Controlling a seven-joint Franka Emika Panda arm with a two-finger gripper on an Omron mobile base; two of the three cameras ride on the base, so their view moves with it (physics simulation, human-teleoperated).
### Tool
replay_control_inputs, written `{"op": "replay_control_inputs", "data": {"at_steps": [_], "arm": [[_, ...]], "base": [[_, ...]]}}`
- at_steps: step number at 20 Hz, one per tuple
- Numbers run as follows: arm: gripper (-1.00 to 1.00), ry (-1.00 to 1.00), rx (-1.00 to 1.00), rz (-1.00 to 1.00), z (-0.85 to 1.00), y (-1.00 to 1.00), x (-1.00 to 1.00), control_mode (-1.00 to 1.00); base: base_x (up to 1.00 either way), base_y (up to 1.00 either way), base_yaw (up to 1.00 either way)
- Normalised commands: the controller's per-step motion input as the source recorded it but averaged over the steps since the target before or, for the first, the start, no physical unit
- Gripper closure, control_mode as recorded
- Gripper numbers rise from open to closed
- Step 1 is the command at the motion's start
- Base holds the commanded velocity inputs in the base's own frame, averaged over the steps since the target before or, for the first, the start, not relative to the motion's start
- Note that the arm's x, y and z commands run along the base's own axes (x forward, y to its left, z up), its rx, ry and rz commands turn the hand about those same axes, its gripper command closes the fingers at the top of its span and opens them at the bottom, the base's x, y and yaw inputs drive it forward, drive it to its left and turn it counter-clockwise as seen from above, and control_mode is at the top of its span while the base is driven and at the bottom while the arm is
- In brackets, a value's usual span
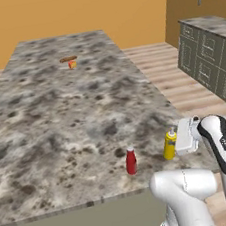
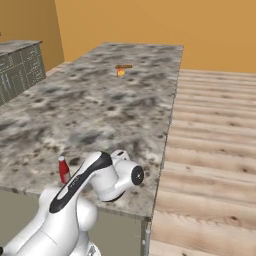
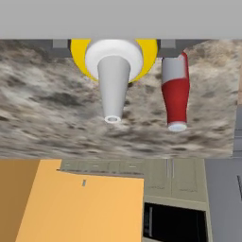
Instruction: Move the ketchup and mustard from the cabinet to the dining counter.
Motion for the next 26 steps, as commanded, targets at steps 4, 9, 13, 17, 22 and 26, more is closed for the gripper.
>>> {"op": "replay_control_inputs", "data": {"at_steps": [4, 9, 13, 17, 22, 26], "arm": [[1.0, 0.0, 0.0, 0.02, -0.31, 0.0, 0.19, -1.0], [1.0, 0.0, 0.0, 0.02, -0.35, 0.0, 0.21, -1.0], [1.0, 0.0, 0.0, 0.02, -0.36, 0.0, 0.22, -1.0], [1.0, 0.0, 0.0, 0.01, -0.38, 0.0, 0.26, -1.0], [-1.0, 0.0, 0.0, 0.04, -0.32, 0.16, 0.03, -1.0], [-1.0, 0.0, 0.0, 0.03, -0.12, 0.2, -0.11, -1.0]], "base": [[0.0, 0.0, 0.0], [0.0, 0.0, 0.0], [0.0, 0.0, 0.0], [0.0, 0.0, 0.0], [0.0, 0.0, 0.0], [0.0, 0.0, 0.0]]}}
